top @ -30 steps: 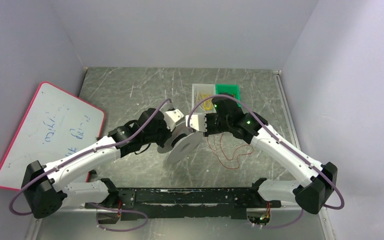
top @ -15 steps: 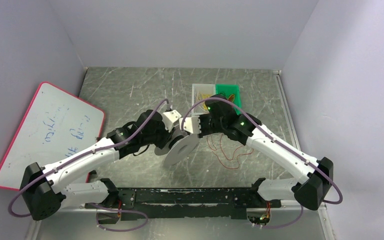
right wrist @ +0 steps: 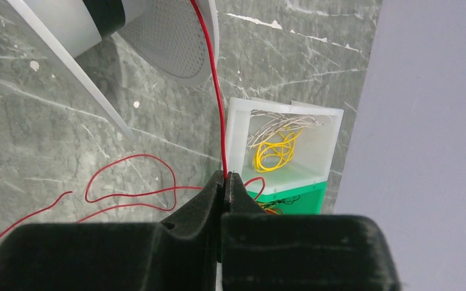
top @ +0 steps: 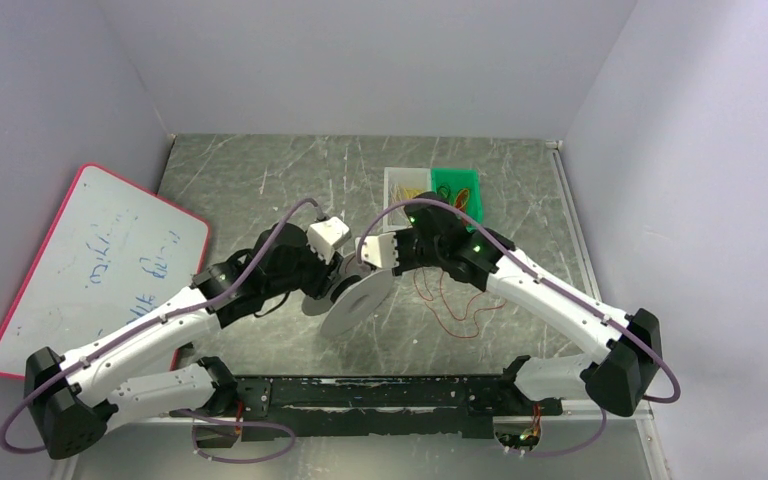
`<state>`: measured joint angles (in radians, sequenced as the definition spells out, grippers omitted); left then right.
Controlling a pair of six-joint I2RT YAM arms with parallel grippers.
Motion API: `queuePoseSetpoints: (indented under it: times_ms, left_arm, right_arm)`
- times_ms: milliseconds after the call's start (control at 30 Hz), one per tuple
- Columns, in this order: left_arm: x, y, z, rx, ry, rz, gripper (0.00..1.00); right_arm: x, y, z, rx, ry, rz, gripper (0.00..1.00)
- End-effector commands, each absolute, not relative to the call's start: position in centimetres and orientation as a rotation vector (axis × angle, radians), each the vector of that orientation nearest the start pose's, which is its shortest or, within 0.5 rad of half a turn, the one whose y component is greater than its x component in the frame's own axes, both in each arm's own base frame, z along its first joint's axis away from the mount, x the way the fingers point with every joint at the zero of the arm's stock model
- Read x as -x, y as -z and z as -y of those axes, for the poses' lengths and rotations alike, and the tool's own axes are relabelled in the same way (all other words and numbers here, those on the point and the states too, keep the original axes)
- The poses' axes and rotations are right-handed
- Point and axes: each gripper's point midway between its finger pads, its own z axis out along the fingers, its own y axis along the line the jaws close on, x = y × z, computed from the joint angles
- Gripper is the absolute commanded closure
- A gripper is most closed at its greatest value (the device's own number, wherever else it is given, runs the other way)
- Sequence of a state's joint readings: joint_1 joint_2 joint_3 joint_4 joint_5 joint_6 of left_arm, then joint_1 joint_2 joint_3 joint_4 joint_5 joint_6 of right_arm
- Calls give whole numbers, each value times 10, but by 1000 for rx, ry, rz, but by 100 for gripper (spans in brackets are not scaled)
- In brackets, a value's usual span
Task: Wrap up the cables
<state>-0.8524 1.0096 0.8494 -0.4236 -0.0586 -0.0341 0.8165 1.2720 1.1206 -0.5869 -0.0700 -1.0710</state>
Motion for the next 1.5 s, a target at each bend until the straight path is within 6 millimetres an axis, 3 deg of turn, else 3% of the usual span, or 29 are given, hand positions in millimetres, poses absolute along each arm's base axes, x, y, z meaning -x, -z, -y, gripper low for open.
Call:
queuePoseSetpoints:
  times_ms: [0, 533, 867, 1200, 1467]
  left_arm:
    - [-211, -189, 232, -811, 485, -2021, 53]
    - [-215, -178, 238, -831, 488, -2058, 49]
    - [-214, -166, 235, -853, 464, -2093, 70]
    - [-213, -159, 235, -871, 458, -2116, 77]
    - [-212, -152, 237, -893, 460, -2133, 91]
  right_arm:
    - [-263, -206, -262, 1887, 27, -1285, 100]
    - [-235, -194, -303, 1934, -80, -1207, 100]
    - [-237, -188, -303, 1918, -76, -1227, 100]
    - [-238, -181, -305, 1900, -84, -1249, 100]
    - [-240, -177, -306, 1889, -87, -1265, 100]
